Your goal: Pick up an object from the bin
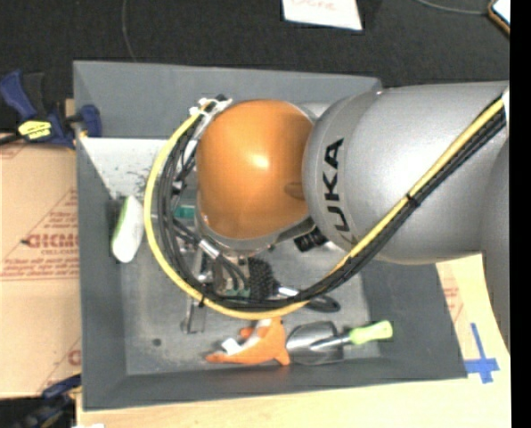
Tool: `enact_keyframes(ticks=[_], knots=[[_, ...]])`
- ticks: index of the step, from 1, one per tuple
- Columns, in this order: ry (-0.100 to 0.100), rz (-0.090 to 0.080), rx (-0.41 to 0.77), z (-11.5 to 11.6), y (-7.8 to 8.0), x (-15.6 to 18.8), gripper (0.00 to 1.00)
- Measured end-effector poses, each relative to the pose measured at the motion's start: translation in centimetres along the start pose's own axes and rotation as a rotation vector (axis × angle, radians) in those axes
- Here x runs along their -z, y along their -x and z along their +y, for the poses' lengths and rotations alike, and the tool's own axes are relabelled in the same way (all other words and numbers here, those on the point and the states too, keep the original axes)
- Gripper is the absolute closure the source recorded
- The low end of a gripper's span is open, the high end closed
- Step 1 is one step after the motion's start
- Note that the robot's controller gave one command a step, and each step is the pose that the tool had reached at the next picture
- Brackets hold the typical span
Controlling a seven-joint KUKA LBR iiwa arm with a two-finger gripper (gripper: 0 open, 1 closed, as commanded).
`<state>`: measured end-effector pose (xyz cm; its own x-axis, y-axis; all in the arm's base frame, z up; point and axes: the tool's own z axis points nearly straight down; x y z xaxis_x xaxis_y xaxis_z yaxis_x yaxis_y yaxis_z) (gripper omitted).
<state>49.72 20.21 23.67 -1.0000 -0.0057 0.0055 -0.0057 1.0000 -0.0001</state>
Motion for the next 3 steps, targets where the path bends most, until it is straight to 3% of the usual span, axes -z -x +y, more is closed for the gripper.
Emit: enact_keyframes(ticks=[1, 2, 3], knots=[[0.002, -0.008, -0.006, -0.1, 0.2, 0.4, 0.00], [0.001, -0.014, 0.127, -7.6, 8.2, -13.8, 0.00], [0.005, -0.027, -0.042, -16.9, 8.8, -7.3, 0.00]])
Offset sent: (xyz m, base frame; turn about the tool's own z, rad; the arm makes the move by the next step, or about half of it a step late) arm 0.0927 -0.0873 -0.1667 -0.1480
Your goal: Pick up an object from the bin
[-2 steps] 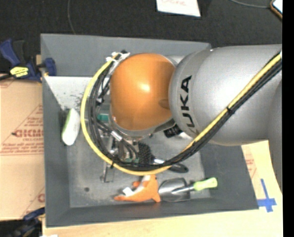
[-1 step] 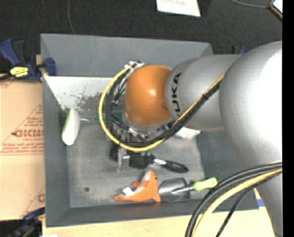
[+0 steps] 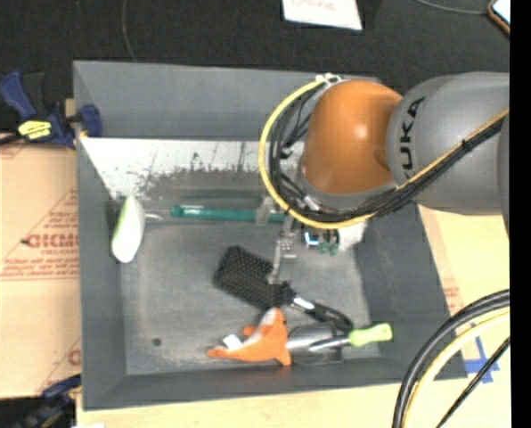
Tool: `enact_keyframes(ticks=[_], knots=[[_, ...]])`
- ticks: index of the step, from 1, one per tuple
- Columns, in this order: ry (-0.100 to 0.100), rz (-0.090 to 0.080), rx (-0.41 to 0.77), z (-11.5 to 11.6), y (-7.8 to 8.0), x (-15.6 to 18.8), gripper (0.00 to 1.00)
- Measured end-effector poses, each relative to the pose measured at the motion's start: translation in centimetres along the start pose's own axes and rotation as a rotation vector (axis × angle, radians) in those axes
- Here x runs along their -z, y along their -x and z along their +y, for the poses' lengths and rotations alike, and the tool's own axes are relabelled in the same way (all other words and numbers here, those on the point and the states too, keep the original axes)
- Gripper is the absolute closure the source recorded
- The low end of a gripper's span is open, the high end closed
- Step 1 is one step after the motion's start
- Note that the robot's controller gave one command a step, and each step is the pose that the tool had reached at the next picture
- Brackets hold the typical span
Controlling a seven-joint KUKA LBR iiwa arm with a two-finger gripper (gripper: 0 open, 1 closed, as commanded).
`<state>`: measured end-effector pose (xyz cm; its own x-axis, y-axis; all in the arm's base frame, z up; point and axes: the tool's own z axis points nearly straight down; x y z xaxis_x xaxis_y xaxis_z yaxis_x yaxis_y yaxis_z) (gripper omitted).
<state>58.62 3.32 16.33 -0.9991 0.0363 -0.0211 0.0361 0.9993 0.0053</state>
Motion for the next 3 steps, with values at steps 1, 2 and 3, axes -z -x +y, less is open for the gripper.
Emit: enact_keyframes(ticks=[1, 2, 3], knots=[[0.000, 0.023, 0.129, -0.2, 2.0, -6.0, 0.00], [0.002, -0.003, -0.155, 4.4, -2.0, -9.0, 0.00], [0.003, 0.007, -0.034, 0.7, -4.3, -8.8, 1.00]])
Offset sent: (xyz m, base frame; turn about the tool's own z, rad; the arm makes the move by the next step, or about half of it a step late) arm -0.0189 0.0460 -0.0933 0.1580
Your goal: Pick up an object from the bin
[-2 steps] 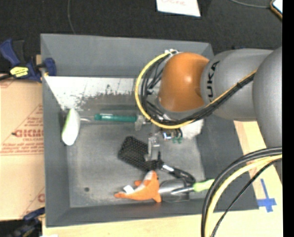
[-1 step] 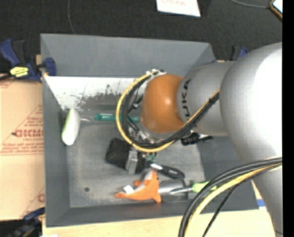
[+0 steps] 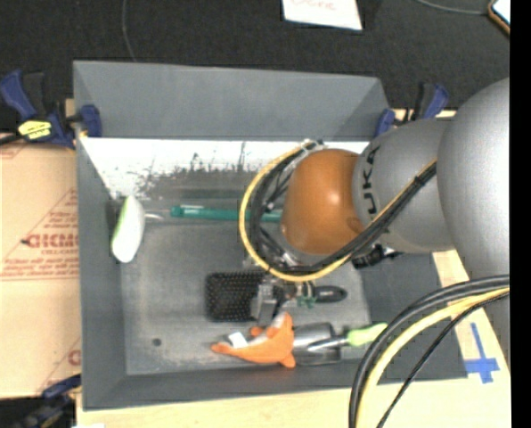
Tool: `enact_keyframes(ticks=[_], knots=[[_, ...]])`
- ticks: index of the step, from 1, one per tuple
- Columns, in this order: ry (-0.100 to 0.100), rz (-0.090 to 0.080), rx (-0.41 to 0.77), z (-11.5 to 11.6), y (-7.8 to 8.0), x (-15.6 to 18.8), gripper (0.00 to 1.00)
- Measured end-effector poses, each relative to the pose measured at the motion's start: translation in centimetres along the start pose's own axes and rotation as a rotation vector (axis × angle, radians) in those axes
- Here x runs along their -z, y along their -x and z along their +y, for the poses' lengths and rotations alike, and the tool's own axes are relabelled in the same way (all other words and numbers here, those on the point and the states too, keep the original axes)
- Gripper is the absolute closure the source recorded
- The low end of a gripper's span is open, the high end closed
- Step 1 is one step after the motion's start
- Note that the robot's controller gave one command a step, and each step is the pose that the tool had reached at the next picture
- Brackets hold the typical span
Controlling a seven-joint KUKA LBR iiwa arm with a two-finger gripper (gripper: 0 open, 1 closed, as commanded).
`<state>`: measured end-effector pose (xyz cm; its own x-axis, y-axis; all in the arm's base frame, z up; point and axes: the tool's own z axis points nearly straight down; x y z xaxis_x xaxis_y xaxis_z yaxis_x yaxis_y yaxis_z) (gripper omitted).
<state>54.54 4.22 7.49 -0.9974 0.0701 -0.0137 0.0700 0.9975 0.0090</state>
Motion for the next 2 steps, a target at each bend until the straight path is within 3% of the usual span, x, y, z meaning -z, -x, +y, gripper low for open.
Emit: enact_keyframes(ticks=[2], knots=[[0.001, -0.001, -0.001, 0.0, 0.0, 1.7, 1.00]])
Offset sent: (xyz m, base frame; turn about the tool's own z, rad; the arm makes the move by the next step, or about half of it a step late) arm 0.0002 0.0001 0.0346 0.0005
